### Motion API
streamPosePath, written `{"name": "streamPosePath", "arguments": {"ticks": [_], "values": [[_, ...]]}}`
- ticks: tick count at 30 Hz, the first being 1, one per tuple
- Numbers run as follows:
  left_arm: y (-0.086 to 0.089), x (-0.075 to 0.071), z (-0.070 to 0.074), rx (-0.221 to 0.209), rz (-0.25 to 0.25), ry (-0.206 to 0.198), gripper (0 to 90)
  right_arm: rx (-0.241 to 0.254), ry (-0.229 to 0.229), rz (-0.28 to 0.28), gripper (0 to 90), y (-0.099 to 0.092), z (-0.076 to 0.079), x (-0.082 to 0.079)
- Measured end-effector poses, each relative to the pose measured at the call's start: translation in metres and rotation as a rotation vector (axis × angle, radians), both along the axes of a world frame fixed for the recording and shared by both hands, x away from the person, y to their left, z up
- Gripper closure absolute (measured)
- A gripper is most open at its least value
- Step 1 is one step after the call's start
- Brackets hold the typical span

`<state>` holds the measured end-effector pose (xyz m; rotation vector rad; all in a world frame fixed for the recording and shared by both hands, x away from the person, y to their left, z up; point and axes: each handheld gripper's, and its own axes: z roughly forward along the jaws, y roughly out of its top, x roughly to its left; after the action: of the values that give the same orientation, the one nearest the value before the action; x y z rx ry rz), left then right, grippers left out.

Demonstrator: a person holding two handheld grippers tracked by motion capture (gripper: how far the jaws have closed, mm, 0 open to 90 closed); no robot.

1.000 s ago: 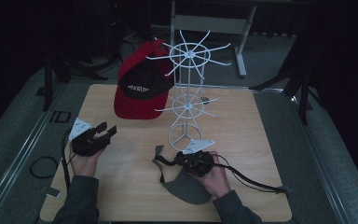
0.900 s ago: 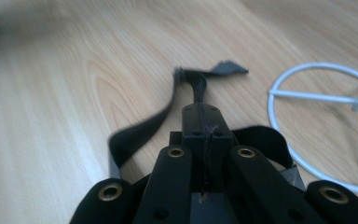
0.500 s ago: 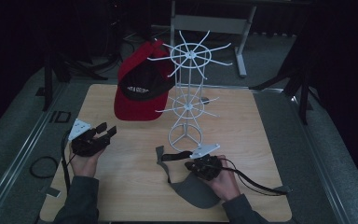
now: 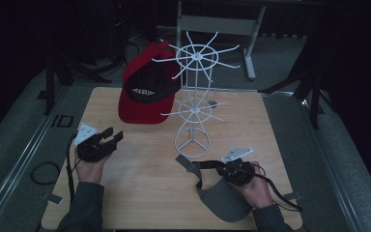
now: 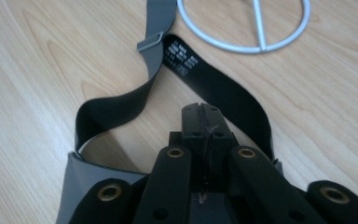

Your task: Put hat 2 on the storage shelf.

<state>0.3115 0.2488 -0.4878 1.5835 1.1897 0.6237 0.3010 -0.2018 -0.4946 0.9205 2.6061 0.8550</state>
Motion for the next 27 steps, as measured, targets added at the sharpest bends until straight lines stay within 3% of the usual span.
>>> {"name": "streamPosePath", "arguments": {"ticks": [3, 7, 10, 18, 27], "values": [[-0.001, 0.001, -0.001, 0.0, -0.002, 0.003, 53.3, 0.006, 0.0, 0.004, 84.3, 0.006, 0.003, 0.002], [-0.002, 0.001, -0.001, 0.0, -0.005, 0.003, 53.3, -0.006, -0.002, 0.027, 74.4, 0.026, 0.004, 0.005], [0.0, 0.0, -0.001, 0.003, -0.001, 0.003, 53.2, -0.002, 0.021, 0.025, 66.2, 0.043, 0.0, 0.011], [0.003, -0.001, -0.003, 0.001, 0.006, 0.009, 53.2, 0.037, 0.11, -0.015, 62.1, 0.06, -0.014, 0.021], [0.0, 0.001, -0.003, 0.004, 0.0, 0.009, 53.2, -0.01, 0.182, -0.057, 60.9, 0.069, -0.031, 0.028]]}}
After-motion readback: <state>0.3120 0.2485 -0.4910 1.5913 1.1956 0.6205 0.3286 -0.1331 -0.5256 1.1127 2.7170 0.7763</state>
